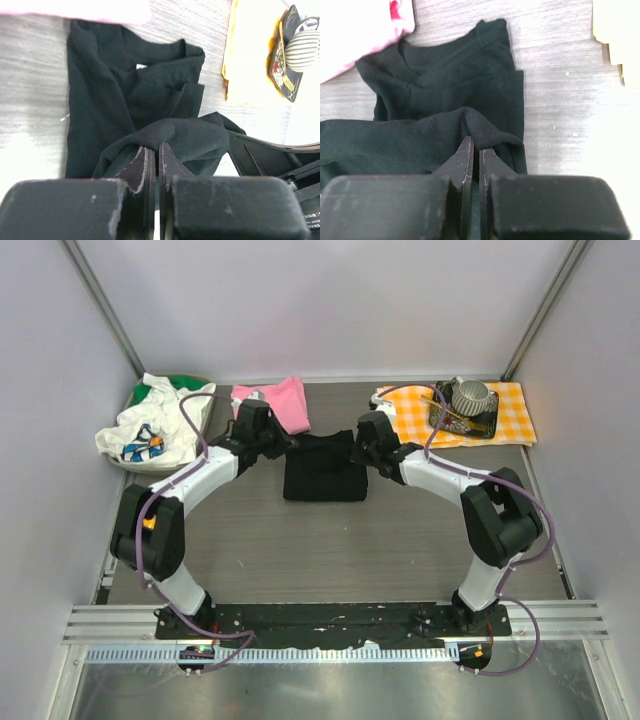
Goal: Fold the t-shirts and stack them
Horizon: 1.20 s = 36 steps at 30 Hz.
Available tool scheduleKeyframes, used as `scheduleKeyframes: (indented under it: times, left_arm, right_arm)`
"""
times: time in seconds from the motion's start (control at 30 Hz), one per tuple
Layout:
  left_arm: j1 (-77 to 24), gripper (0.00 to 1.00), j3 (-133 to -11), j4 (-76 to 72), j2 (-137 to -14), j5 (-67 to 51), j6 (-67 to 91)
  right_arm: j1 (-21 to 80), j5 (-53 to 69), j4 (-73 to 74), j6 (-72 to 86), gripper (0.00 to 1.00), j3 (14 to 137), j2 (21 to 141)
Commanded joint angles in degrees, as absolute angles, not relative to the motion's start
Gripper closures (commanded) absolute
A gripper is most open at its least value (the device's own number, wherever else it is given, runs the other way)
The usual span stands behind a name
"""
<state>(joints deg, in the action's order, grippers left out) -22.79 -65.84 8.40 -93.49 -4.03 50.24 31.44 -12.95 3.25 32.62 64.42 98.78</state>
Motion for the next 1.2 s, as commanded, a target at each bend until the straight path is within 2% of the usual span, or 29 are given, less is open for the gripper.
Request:
scheduleKeyframes:
  times: [0.0,0.27,0.3,0.33,0.37,0.4,0.43,0.47,0.53,0.7,0.93,1.07,1.17]
  left_arm:
    - [-21.53,1.0,-71.45,6.94,-98.25,-5.8,48.43]
    - [-19.25,1.0,-77.77,6.06,-107.74,-7.38,48.25]
    - [-18.9,0.92,-78.48,5.98,-108.8,-7.3,48.16]
    - [-18.72,0.71,-79.36,5.98,-111.07,-7.29,48.08]
    - [-18.46,0.51,-81.02,5.72,-112.05,-7.03,48.16]
    - [-17.93,0.16,-81.82,5.54,-112.93,-6.6,48.08]
    - [-17.67,0.01,-82.7,5.36,-114.07,-6.07,48.16]
    - [-17.49,0.0,-84.01,5.01,-114.17,-5.46,48.16]
    - [-17.23,0.0,-85.16,5.44,-112.6,-4.66,47.73]
    - [-18.19,0.0,-79.29,9.22,-102.59,-2.82,46.93]
    - [-20.57,0.0,-53.58,9.67,-84.04,-0.53,50.09]
    - [-20.48,0.0,-45.2,9.32,-76.39,2.8,50.63]
    - [-20.48,0.0,-41.59,9.76,-73.92,3.95,50.1]
  right_arm:
    - [29.36,-10.2,0.35,31.9,0.99,71.96,102.91]
    - [26.81,-8.35,1.05,32.43,0.99,79.97,111.44]
    - [26.55,-9.13,1.23,32.34,0.92,81.55,113.27]
    - [26.37,-9.49,1.4,32.08,0.82,82.35,114.25]
    - [26.19,-9.84,1.58,31.91,0.61,83.31,115.21]
    - [25.93,-10.02,1.5,31.9,0.47,85.15,116.79]
    - [25.67,-10.63,1.49,31.3,0.36,86.04,117.42]
    - [25.49,-11.24,1.58,30.77,0.24,86.91,117.6]
    - [25.58,-12.12,1.23,29.8,0.15,87.98,116.29]
    - [28.12,-14.49,1.75,26.11,0.13,84.9,108.12]
    - [39.19,-15.56,14.84,10.92,0.12,83.85,100.82]
    - [45.6,-18.36,25.54,1.08,0.12,83.58,99.76]
    - [50.96,-25.91,32.5,-5.7,0.11,85.86,100.63]
